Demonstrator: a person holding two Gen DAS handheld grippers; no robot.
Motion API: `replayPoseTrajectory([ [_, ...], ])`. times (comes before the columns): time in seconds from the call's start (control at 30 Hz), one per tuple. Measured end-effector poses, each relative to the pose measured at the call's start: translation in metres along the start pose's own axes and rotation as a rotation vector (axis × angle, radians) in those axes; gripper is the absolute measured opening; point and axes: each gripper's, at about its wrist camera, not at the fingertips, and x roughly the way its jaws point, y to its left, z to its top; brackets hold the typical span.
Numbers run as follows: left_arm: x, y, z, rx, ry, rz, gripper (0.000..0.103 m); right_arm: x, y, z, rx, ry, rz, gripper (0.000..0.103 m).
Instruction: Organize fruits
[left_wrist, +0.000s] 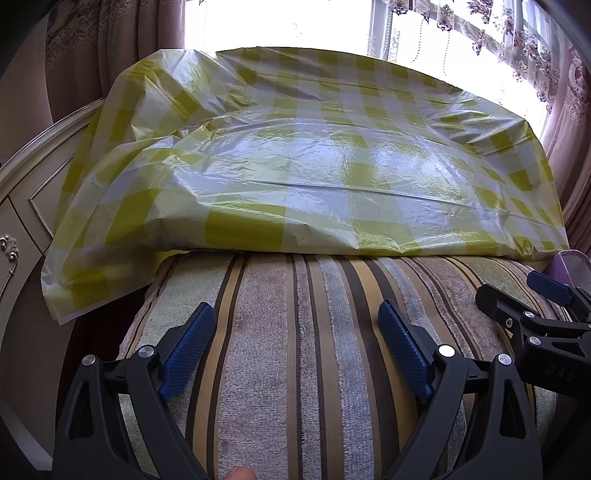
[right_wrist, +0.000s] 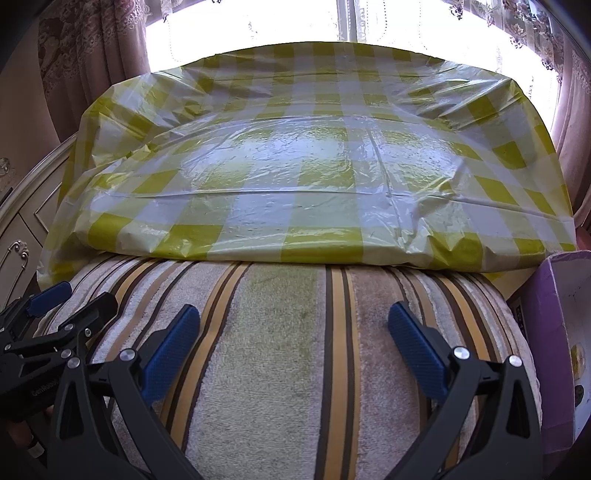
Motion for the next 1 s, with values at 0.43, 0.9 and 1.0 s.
replayPoseTrajectory([
  [0.43, 0.0003, -0.0011, 0.0004, 0.0, -0.001, -0.005, 0.087, -0.001, -0.005, -0.0009, 0.004, 0.002, 0.0, 0.102],
  [0.9, 0.0005, -0.0009, 0.0001, 0.001, -0.001, -0.005, 0.087, -0.0011, -0.005, -0.0011, 0.004, 0.002, -0.001, 0.102],
  [1.0, 0.0002, -0.002, 0.0, -0.003, -0.004, -0.006, 0.087, -0.0008, -0.0038, -0.0003, 0.003, 0.002, -0.001, 0.102],
])
